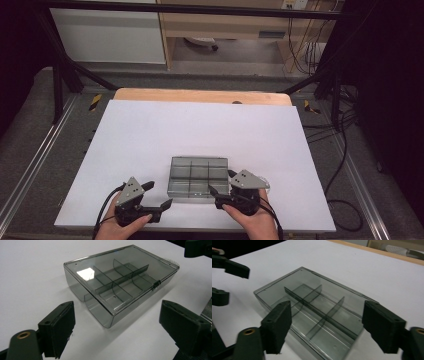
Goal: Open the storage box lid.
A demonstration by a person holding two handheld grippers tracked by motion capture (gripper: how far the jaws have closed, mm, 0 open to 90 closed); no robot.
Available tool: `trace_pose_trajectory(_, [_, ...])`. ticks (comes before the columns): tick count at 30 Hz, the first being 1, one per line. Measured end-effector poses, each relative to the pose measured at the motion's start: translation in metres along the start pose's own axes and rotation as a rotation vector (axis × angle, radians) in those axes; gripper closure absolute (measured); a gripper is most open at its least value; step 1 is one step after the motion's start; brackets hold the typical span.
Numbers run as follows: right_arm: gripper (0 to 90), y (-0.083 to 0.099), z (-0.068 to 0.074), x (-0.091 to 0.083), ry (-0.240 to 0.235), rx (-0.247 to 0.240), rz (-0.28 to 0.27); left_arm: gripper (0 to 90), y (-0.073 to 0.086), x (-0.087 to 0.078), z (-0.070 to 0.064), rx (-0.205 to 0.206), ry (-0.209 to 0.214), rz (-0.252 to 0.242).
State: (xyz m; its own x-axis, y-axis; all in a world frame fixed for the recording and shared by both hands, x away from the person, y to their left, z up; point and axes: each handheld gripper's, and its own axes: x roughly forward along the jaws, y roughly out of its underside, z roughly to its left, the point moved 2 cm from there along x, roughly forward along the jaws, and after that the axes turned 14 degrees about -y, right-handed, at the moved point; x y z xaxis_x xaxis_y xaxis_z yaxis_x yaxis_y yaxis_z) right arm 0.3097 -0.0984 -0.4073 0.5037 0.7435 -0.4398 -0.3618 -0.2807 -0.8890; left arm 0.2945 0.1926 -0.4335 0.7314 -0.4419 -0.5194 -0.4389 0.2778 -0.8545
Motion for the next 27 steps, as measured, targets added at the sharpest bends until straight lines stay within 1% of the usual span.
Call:
trace_pose_trajectory(1, [31.8,-0.001,0.003,0.001,-0.008,-0.005,-0.004,17.5,0.000,0.001,0.000,-0.001,0.000,0.007])
trace_pose_trajectory(2, [39.6,-0.001,0.009,0.003,-0.026,-0.018,-0.016,20.3,0.000,0.001,0.000,0.004,0.003,0.014])
trace_pose_trajectory(3, [39.6,-0.001,0.009,0.003,-0.026,-0.018,-0.016,20.3,0.001,0.002,0.000,0.011,0.006,0.023])
trace_pose_trajectory(4, [42.6,-0.001,0.011,0.004,-0.034,-0.026,-0.013,21.1,0.002,0.002,0.000,0.018,0.005,0.032])
trace_pose_trajectory(5, [47.6,0.000,0.017,0.007,-0.054,-0.040,-0.015,25.2,0.002,0.003,-0.001,0.020,0.005,0.037])
trace_pose_trajectory(6, [51.6,0.000,0.017,0.007,-0.054,-0.040,-0.015,25.2,0.003,0.003,-0.001,0.023,0.005,0.041])
trace_pose_trajectory(8, [57.2,0.000,0.023,0.010,-0.075,-0.058,-0.008,27.6,0.003,0.004,-0.002,0.032,0.009,0.047])
trace_pose_trajectory(10, [61.9,0.001,0.027,0.013,-0.087,-0.073,-0.004,29.2,0.003,0.004,-0.003,0.031,0.011,0.046])
trace_pose_trajectory(13, [69.7,0.002,0.032,0.017,-0.111,-0.082,0.004,34.6,0.003,0.003,-0.002,0.033,0.005,0.042])
trace_pose_trajectory(16, [76.0,0.004,0.036,0.019,-0.137,-0.093,0.014,42.0,0.002,0.001,-0.001,0.029,0.008,0.038])
trace_pose_trajectory(18, [79.8,0.005,0.039,0.021,-0.154,-0.096,0.015,48.2,0.001,-0.001,0.000,0.027,0.019,0.029])
trace_pose_trajectory(21, [84.5,0.008,0.043,0.025,-0.176,-0.105,0.028,54.7,0.001,-0.002,0.000,0.038,0.025,0.027])
trace_pose_trajectory(23, [86.8,0.009,0.045,0.027,-0.188,-0.109,0.036,58.6,0.001,-0.003,0.001,0.041,0.031,0.023])
trace_pose_trajectory(27, [90.0,0.012,0.047,0.030,-0.213,-0.100,0.043,69.0,0.001,-0.004,0.002,0.044,0.048,0.022])
